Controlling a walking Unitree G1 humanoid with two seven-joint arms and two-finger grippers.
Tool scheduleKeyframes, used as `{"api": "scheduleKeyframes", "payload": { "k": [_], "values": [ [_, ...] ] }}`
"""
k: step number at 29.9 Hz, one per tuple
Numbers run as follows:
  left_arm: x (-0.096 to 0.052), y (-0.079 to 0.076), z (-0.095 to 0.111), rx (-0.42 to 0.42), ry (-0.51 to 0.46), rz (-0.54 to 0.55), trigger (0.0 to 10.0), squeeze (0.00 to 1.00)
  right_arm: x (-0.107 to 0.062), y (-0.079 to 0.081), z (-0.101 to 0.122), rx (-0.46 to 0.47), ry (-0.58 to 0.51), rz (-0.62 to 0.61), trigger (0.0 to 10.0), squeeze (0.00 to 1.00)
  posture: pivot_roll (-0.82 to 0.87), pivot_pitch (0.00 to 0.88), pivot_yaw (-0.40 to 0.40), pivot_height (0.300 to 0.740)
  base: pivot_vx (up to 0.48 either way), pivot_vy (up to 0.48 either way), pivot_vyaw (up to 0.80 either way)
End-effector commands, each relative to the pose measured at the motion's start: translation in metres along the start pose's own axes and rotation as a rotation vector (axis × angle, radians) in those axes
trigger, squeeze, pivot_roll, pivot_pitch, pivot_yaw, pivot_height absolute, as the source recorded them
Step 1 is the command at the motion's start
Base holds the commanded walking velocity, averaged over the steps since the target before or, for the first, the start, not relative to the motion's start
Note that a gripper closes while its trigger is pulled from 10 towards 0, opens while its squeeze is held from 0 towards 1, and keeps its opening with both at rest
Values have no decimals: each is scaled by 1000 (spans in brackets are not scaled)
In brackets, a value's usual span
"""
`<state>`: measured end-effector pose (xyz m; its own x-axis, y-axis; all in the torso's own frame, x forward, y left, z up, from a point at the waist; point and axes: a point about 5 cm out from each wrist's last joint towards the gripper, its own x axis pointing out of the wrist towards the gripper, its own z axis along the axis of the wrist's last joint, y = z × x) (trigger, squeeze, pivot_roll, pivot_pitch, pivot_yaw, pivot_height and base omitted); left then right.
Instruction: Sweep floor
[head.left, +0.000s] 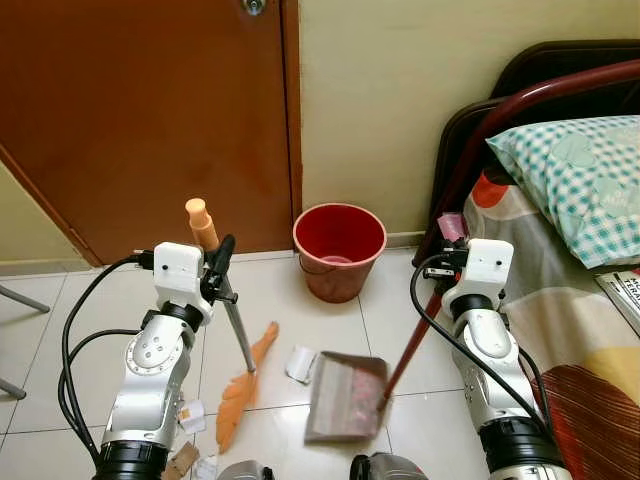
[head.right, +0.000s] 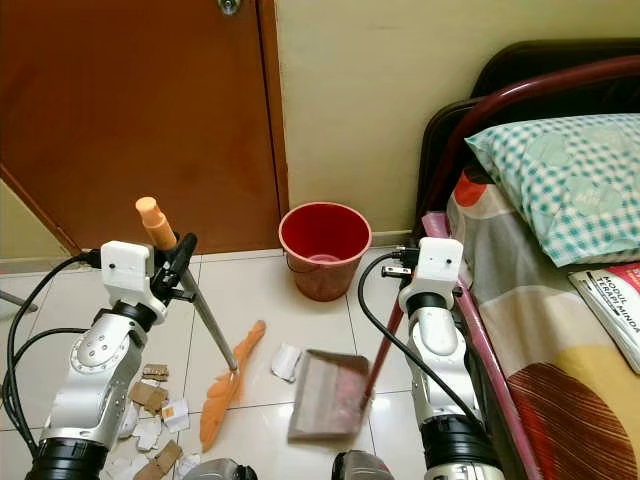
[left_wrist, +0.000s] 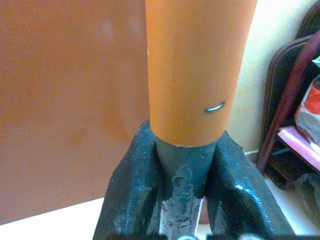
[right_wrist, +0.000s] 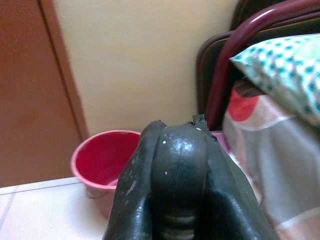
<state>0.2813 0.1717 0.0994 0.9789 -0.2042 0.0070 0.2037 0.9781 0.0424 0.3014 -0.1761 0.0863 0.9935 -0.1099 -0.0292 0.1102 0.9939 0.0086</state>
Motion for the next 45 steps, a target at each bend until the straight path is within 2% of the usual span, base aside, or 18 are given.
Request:
{"api": "scheduleKeyframes", "payload": {
  "k": [1, 3, 4, 6, 12, 13, 15, 23, 26, 28, 32, 34, 40, 43, 45],
  "values": [
    [-2, -2, 1, 3, 3, -22, 10000, 0, 5, 1, 16, -8, -79, -9, 10000, 0, -20, 72, 6, 740, 0, 0, 0],
    [-2, -4, 1, 0, 7, -33, 10000, 0, 8, 1, 17, -4, -84, -21, 10000, 0, -20, 72, 6, 740, 0, 0, 0],
    [-1, -6, 1, -2, 9, -45, 10000, 0, 11, 0, 13, -49, -60, -50, 10000, 0, -12, 76, 4, 740, 0, 0, 0],
    [-1, -7, 1, -3, 10, -54, 10000, 0, 13, -1, 11, -70, -40, -69, 10000, 0, -12, 76, 4, 740, 0, 0, 0],
    [1, -11, 2, 12, 22, -108, 10000, 0, 22, 13, 3, -64, -2, -74, 10000, 0, 36, 86, 18, 740, 0, 0, 0],
    [1, -13, 2, 14, 22, -117, 10000, 0, 22, 13, 2, -55, 2, -79, 10000, 0, 106, 102, 5, 740, 0, 0, 0],
    [-1, -20, 3, 19, 17, -137, 10000, 0, 21, 11, -3, -32, 15, -86, 10000, 0, 121, 107, -19, 740, 0, 0, 0],
    [-2, -30, 4, -13, 6, -133, 10000, 0, 24, 13, -11, -65, 47, -87, 10000, 0, 145, 113, -54, 740, 0, 0, 0],
    [-1, -35, 8, -31, -5, -159, 10000, 0, 26, 19, -12, -59, 59, -76, 10000, 0, 154, 113, -62, 740, 0, 0, 0],
    [0, -42, 13, -67, -17, -194, 10000, 0, 27, 29, -14, -53, 69, -42, 10000, 0, 166, 111, -72, 740, 0, 0, 0],
    [1, -47, 18, -90, -34, -218, 10000, 0, 27, 34, -14, -47, 73, -21, 10000, 0, 171, 110, -76, 740, 0, 0, 0],
    [4, -61, 25, -145, -54, -262, 10000, 0, 29, 40, -15, -24, 76, 5, 10000, 0, 178, 104, -85, 740, 0, 0, 0],
    [8, -83, 32, -209, -77, -341, 10000, 0, 30, 43, -15, -10, 80, 22, 10000, 0, 177, 98, -89, 740, 0, 0, 0],
    [10, -85, 35, -222, -91, -341, 10000, 0, 30, 43, -16, -3, 81, 27, 10000, 0, 177, 98, -89, 740, 0, 0, 0],
    [14, -80, 38, -234, -105, -307, 10000, 0, 31, 43, -16, 4, 82, 33, 10000, 0, 175, 96, -91, 740, 0, 0, 0]
  ]
}}
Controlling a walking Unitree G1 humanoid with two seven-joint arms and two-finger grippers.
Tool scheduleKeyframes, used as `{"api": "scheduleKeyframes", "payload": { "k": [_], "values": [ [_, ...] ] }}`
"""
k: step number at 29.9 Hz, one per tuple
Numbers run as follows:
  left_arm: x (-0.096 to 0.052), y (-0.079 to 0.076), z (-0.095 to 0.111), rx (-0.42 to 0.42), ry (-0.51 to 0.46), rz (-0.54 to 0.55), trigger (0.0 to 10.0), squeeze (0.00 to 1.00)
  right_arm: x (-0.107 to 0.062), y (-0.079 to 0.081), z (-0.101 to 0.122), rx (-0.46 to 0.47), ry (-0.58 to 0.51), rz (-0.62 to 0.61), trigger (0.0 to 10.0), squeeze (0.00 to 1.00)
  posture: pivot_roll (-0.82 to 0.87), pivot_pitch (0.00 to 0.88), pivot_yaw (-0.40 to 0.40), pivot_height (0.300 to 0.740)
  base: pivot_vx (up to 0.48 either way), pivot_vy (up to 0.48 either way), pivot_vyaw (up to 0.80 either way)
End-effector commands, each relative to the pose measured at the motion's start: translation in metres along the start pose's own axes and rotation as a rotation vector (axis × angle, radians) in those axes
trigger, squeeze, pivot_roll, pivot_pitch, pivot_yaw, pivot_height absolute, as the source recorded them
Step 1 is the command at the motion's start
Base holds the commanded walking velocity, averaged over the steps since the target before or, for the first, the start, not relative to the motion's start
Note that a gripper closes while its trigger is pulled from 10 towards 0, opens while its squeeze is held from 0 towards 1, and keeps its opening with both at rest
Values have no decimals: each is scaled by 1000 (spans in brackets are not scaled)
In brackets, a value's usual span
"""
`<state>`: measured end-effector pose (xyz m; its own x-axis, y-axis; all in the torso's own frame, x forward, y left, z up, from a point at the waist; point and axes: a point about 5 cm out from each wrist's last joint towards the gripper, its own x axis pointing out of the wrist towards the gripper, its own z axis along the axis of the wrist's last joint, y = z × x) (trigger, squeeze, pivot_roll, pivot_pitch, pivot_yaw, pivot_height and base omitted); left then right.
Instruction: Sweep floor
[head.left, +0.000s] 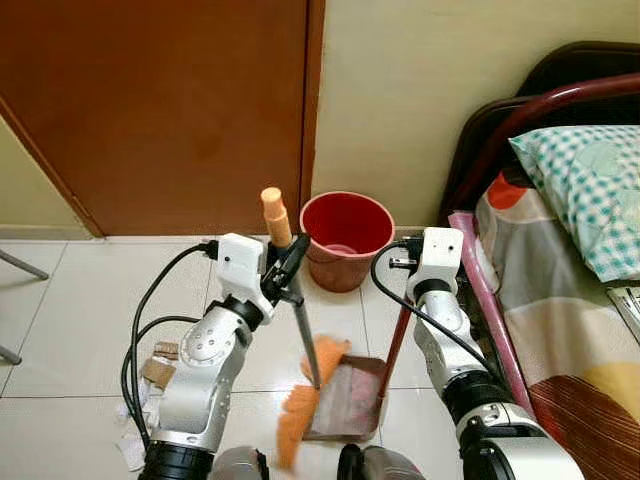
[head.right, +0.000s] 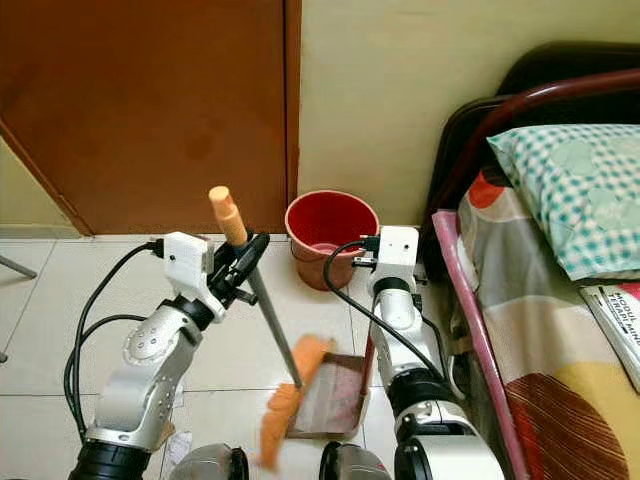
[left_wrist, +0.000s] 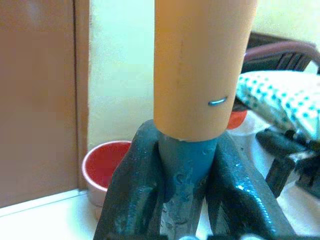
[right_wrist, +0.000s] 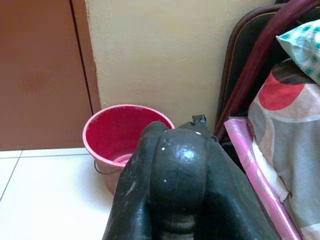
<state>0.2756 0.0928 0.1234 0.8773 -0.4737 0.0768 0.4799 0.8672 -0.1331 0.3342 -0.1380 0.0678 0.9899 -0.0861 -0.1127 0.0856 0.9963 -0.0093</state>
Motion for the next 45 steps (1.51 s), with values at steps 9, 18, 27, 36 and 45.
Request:
{"api": "scheduleKeyframes", "payload": {
  "k": [9, 18, 27, 36, 45],
  "values": [
    [-4, 57, 41, 35, -187, 291, 10000, 0, 2, 4, 2, 35, -1, 30, 10000, 0, 144, 98, -89, 740, 0, 0, 0],
    [-21, 94, 53, 74, -206, 438, 10000, 0, 2, -2, 4, 40, -15, 15, 10000, 0, 85, 125, -69, 740, 0, 0, 0],
    [-30, 104, 36, 102, -96, 462, 10000, 0, -2, -8, 0, 29, 8, 12, 10000, 0, 78, 153, -50, 740, 0, 0, 0],
    [-19, 88, 28, 170, -54, 330, 10000, 0, -10, -45, -14, -141, 190, 8, 10000, 0, 59, 156, -43, 740, 0, 0, 0],
    [-18, 82, 18, 148, -29, 305, 10000, 0, -12, -94, -1, -244, 173, -155, 10000, 0, 28, 161, -33, 740, 0, 0, 0]
  ]
}}
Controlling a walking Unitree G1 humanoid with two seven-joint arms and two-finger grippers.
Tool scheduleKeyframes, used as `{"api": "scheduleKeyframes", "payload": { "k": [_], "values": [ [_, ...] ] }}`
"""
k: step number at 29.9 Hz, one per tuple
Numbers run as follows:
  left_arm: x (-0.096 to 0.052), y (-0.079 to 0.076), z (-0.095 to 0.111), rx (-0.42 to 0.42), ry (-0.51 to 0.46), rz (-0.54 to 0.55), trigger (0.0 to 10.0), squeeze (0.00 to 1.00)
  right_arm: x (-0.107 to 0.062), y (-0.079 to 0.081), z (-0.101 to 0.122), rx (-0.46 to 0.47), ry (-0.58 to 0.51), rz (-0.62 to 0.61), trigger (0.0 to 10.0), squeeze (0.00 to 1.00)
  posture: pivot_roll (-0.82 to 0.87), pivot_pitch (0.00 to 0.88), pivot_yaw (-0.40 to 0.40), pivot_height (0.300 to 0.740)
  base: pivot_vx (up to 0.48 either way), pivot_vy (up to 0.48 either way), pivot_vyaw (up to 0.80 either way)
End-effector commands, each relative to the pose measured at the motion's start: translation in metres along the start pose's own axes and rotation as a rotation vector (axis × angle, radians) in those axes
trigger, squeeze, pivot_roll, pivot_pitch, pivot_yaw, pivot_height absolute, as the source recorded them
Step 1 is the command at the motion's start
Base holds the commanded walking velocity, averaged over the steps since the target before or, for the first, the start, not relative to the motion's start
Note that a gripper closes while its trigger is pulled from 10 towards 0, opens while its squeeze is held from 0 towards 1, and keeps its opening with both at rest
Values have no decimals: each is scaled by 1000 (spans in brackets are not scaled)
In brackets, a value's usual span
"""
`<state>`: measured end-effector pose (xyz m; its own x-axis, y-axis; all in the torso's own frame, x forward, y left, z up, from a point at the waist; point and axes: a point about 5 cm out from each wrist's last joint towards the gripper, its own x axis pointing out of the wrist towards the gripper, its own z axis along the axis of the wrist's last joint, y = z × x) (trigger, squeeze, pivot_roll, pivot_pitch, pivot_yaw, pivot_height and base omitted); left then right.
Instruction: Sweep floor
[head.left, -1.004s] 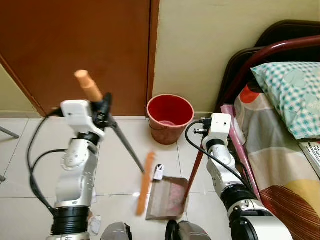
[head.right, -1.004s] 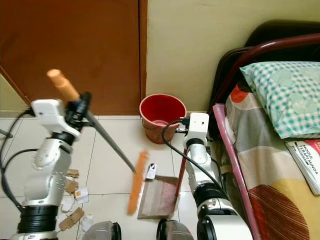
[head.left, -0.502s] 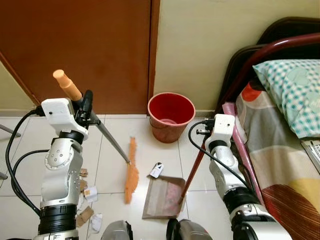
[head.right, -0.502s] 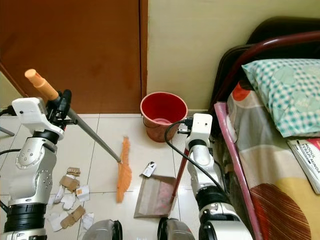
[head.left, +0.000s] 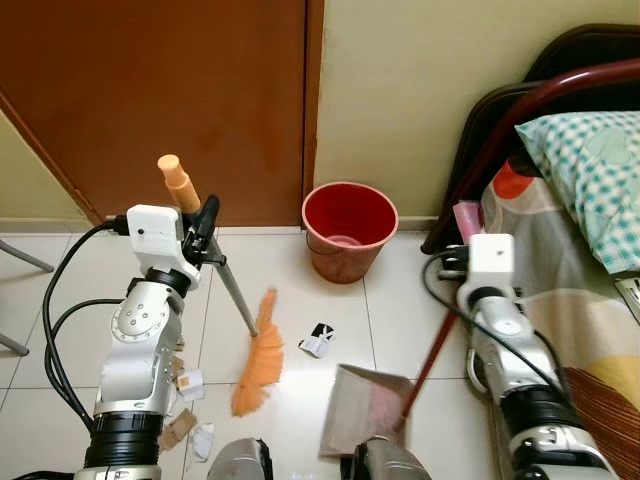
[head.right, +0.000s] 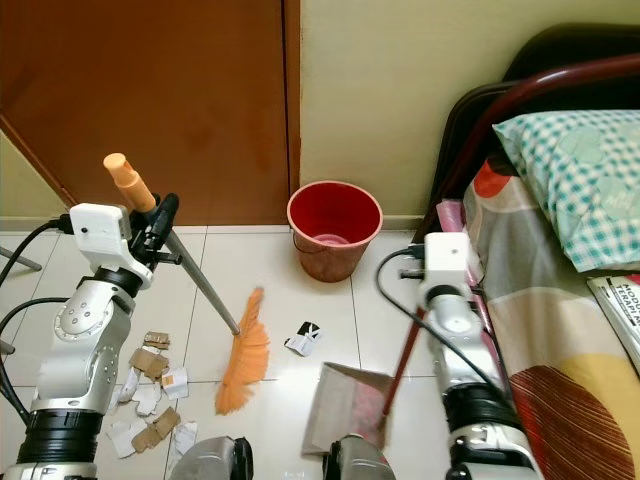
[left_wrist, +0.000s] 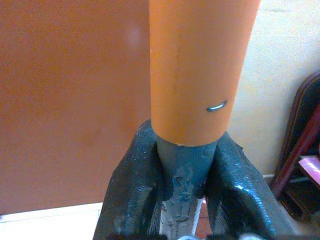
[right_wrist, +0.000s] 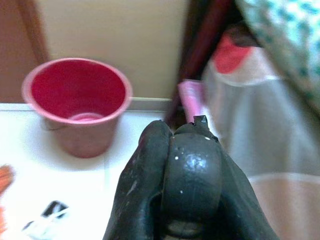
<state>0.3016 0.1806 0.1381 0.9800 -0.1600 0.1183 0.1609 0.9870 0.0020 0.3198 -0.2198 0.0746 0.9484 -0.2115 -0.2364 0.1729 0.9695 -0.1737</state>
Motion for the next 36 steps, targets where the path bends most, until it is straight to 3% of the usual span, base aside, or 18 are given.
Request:
{"api": "scheduleKeyframes", "payload": {
  "k": [1, 5, 8, 12, 22, 29, 36],
  "values": [
    [-2, -7, -9, -15, 35, -31, 10000, 0, -1, -13, -4, -93, 18, -60, 10000, 0, 28, 161, -33, 740, 0, 0, 0],
    [-2, -12, -9, -20, 33, -57, 10000, 0, 3, -16, 19, -67, -74, -115, 10000, 0, 26, 160, -30, 740, 0, 0, 0],
    [-1, -19, -10, -38, 36, -97, 10000, 0, 7, -10, 38, -29, -166, -148, 10000, 0, 34, 155, -29, 740, 0, 0, 0],
    [-2, -31, -8, -64, 30, -172, 10000, 0, 11, -4, 47, -23, -204, -165, 10000, 0, 46, 153, -29, 740, 0, 0, 0],
    [-6, -55, -3, -128, 16, -310, 10000, 0, 19, 22, 47, -36, -206, -155, 10000, 0, 68, 154, -30, 740, 0, 0, 0],
    [-9, -86, 3, -189, 16, -477, 10000, 0, 18, 54, 39, -27, -182, -89, 10000, 0, 74, 145, -40, 740, 0, 0, 0],
    [-10, -102, 10, -259, 11, -553, 10000, 0, 15, 65, 34, -19, -173, -51, 10000, 0, 74, 136, -48, 740, 0, 0, 0]
  ]
}}
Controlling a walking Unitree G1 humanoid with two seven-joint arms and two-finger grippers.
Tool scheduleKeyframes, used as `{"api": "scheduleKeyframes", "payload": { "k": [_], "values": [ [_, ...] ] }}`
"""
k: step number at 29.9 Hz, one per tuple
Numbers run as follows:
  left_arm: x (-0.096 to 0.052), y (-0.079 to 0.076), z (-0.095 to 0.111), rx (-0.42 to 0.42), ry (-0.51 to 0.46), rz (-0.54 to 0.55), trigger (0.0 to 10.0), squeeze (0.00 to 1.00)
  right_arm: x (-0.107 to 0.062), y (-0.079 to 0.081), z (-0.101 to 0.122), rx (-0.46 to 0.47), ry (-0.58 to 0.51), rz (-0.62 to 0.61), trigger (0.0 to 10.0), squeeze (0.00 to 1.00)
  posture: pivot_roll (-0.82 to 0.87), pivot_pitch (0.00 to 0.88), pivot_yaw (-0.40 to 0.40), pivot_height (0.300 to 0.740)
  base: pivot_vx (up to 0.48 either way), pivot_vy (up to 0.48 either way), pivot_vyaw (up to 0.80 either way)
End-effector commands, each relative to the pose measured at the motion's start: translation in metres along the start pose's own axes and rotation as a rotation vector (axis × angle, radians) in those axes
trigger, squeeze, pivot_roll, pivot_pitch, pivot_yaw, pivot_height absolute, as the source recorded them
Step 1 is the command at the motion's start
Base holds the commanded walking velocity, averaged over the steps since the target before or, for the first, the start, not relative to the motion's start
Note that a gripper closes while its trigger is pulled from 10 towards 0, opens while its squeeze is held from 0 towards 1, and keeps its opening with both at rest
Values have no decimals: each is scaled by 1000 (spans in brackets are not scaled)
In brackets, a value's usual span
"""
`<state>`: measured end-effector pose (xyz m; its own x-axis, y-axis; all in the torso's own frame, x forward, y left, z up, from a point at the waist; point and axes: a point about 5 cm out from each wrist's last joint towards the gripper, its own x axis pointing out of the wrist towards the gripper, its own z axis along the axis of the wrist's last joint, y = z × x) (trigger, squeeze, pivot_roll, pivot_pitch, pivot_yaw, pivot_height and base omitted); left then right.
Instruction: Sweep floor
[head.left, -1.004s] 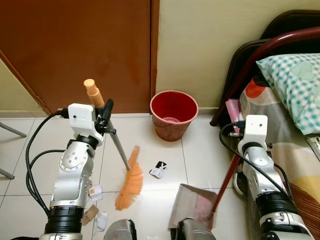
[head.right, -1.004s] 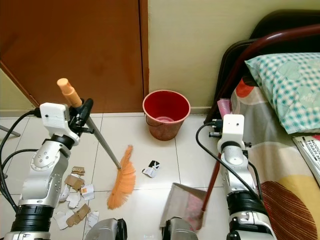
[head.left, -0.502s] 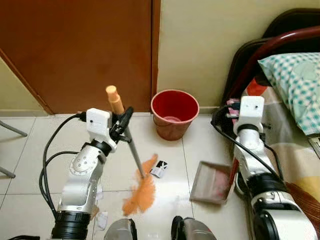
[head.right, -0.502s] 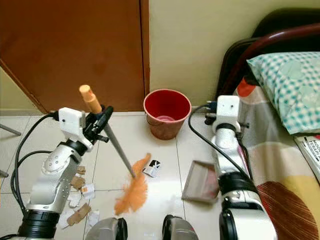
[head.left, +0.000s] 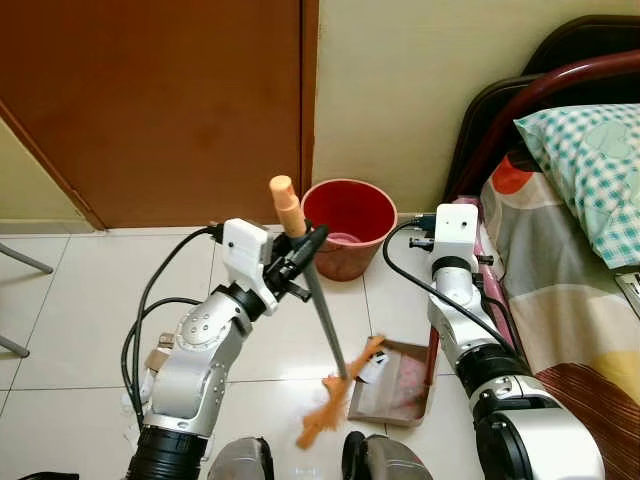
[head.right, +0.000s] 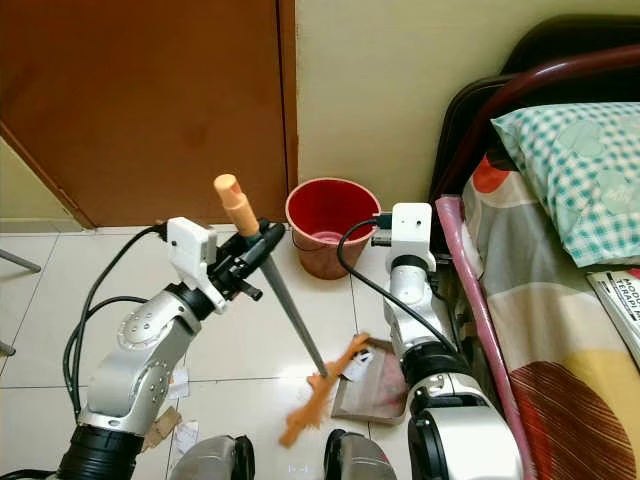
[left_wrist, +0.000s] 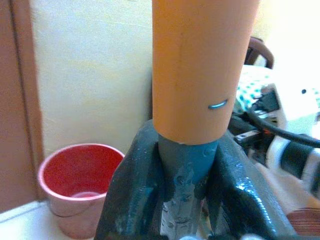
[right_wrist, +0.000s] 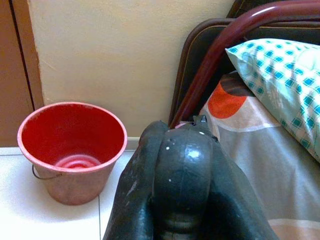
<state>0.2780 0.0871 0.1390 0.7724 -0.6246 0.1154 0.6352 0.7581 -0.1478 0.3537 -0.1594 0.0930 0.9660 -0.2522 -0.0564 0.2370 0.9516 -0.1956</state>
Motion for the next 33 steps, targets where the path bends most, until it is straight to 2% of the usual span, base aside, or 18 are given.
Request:
{"api": "scheduleKeyframes", "payload": {
  "k": [1, 5, 6, 7, 8, 10, 11, 13, 14, 16, 19, 22, 24, 27, 28, 30, 31, 33],
  "values": [
    [3, -9, 7, -55, -44, -45, 10000, 0, -1, 5, -1, -1, 1, 24, 10000, 0, 73, 135, -49, 740, 0, 0, 0],
    [9, -1, 20, -151, -117, 33, 10000, 0, -5, 11, -6, 32, 16, 60, 10000, 0, 69, 125, -57, 740, 0, 0, 0],
    [9, 14, 25, -162, -158, 136, 10000, 0, -7, 14, -8, 46, 19, 75, 10000, 0, 66, 119, -58, 740, 0, 0, 0],
    [9, 20, 27, -159, -169, 172, 10000, 0, -7, 15, -9, 49, 20, 78, 10000, 0, 66, 119, -58, 740, 0, 0, 0],
    [5, 34, 30, -126, -183, 251, 10000, 0, -8, 16, -9, 60, 23, 84, 10000, 0, 62, 115, -57, 740, 0, 0, 0],
    [1, 43, 31, -102, -189, 293, 10000, 0, -9, 16, -10, 68, 23, 87, 10000, 0, 62, 115, -57, 740, 0, 0, 0],
    [-6, 57, 33, -99, -199, 361, 10000, 0, -10, 14, -11, 71, 24, 88, 10000, 0, 57, 110, -55, 740, 0, 0, 0],
    [-14, 68, 34, -76, -191, 410, 10000, 0, -11, 13, -14, 71, 27, 92, 10000, 0, 57, 105, -51, 740, 0, 0, 0],
    [-24, 79, 32, -54, -177, 452, 10000, 0, -12, 11, -17, 70, 30, 91, 10000, 0, 56, 99, -49, 740, 0, 0, 0],
    [-31, 85, 30, -47, -167, 478, 10000, 0, -14, 10, -20, 70, 35, 88, 10000, 0, 53, 83, -53, 740, 0, 0, 0],
    [-59, 102, 8, -11, -86, 556, 10000, 0, -24, 0, -40, 68, 81, 79, 10000, 0, 57, 37, -65, 740, 0, 0, 0],
    [-67, 105, -2, 7, -51, 567, 10000, 0, -29, -2, -47, 64, 91, 81, 10000, 0, 56, 14, -58, 740, 0, 0, 0],
    [-73, 108, -15, 14, -7, 585, 10000, 0, -30, -1, -43, 112, 66, 112, 10000, 0, 45, 19, -35, 740, 0, 0, 0],
    [-70, 104, -20, 45, 20, 563, 10000, 0, -27, -4, -33, 178, 12, 131, 10000, 0, 46, 83, 0, 740, 0, 0, 0],
    [-69, 101, -23, 71, 26, 547, 10000, 0, -28, -6, -32, 194, -3, 128, 10000, 0, 38, 3, 0, 740, 0, 0, 0],
    [-65, 98, -25, 80, 33, 534, 10000, 0, -28, -7, -30, 211, -12, 128, 10000, 0, 36, 7, 2, 740, 0, 0, 0],
    [-61, 95, -28, 126, 63, 525, 10000, 0, -27, -7, -27, 233, -19, 138, 10000, 0, 32, 44, 9, 740, 0, 0, 0],
    [-59, 89, -32, 186, 76, 487, 10000, 0, -30, -5, -26, 248, -37, 162, 10000, 0, 34, 43, 9, 740, 0, 0, 0]
  ]
}}
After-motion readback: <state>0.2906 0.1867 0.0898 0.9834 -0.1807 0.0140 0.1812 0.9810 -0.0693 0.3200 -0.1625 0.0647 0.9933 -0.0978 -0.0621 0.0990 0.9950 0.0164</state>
